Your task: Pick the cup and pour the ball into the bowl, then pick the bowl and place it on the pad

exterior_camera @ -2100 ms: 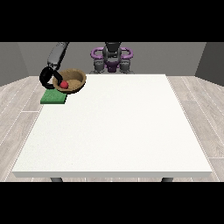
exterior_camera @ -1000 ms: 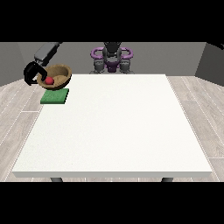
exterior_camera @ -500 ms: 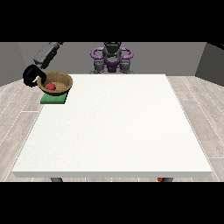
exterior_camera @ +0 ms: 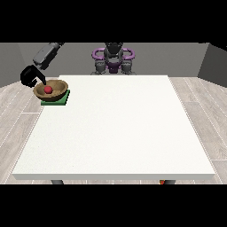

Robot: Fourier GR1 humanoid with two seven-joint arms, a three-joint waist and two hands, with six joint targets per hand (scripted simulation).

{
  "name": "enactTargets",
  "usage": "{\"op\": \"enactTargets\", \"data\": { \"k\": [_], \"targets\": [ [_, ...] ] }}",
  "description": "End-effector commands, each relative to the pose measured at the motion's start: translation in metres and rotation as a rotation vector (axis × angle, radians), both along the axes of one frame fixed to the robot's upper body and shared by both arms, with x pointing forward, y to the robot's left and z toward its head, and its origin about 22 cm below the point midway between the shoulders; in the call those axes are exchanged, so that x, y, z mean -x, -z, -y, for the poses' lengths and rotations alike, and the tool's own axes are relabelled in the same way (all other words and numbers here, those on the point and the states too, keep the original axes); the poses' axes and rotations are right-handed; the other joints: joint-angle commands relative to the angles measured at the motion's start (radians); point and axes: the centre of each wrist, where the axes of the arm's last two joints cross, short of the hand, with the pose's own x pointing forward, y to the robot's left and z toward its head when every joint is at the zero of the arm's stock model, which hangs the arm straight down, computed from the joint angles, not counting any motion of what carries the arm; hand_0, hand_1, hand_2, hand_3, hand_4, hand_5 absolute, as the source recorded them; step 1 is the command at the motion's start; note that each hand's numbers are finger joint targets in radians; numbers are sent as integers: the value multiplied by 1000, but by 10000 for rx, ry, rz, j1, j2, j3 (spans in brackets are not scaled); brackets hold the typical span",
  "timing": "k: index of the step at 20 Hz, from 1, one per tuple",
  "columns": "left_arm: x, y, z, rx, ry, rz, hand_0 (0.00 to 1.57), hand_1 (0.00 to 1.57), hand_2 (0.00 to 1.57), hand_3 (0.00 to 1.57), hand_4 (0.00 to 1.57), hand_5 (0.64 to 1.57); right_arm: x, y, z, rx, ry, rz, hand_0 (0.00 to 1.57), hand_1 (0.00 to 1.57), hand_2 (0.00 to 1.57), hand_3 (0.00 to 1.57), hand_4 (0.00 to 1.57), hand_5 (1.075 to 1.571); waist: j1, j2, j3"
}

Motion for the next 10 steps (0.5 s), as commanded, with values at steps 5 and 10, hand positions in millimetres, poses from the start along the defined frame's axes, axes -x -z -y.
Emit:
{"op": "enactTargets", "data": {
  "k": [5,10],
  "targets": [
    [3,-28,-7,-103,47,1011,0,0,0,0,1191,1564,-16,-13,-10,379,252,1444,1385,1385,1336,721,0,1536,222,1028,7],
    [11,-20,-17,-145,2,477,0,0,0,0,1194,1569,-13,-19,-1,760,-496,91,194,194,412,787,0,1454,430,586,3]
  ]
}}
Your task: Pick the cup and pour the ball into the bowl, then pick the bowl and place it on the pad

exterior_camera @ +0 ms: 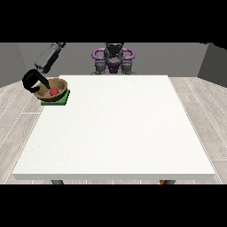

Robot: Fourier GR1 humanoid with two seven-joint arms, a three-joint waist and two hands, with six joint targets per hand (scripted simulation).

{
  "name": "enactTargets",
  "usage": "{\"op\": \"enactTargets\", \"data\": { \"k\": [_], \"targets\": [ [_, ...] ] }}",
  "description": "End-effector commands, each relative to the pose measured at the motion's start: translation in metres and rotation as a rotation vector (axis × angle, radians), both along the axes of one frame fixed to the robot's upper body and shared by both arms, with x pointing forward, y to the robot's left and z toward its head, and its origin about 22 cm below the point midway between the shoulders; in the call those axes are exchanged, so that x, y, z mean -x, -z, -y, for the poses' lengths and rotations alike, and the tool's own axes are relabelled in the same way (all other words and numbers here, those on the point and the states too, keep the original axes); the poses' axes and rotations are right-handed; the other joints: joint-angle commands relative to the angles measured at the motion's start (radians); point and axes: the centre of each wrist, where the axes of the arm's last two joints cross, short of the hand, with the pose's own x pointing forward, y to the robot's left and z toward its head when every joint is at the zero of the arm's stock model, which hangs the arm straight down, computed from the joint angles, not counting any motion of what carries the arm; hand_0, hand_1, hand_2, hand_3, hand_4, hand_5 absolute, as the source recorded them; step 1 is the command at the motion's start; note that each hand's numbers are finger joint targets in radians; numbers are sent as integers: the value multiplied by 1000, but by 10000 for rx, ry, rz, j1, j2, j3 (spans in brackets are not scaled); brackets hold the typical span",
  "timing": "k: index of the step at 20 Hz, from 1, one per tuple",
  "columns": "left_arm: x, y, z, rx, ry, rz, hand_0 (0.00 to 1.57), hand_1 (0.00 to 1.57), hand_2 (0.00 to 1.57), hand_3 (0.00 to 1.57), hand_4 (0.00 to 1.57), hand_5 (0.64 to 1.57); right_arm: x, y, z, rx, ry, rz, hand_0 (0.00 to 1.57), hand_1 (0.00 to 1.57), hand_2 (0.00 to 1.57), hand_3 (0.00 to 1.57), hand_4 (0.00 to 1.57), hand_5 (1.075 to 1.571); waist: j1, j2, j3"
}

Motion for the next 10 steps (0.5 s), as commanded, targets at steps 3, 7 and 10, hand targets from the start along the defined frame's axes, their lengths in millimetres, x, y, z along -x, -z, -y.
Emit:
{"op": "enactTargets", "data": {
  "k": [3,7,10],
  "targets": [
    [-4,0,8,-110,370,-82,0,0,0,0,1208,1569,-5,-5,0,446,-693,-863,0,0,0,0,0,1410,461,-42,16],
    [-19,29,40,3,443,-802,0,0,0,0,1190,1569,-5,0,-2,563,-885,-1707,0,0,0,0,0,1395,189,-1073,13],
    [-11,56,23,183,-217,-2171,0,0,0,0,1190,1569,-13,-15,-12,824,-1519,-2451,0,0,0,0,200,1375,-486,-2493,-16]
  ]
}}
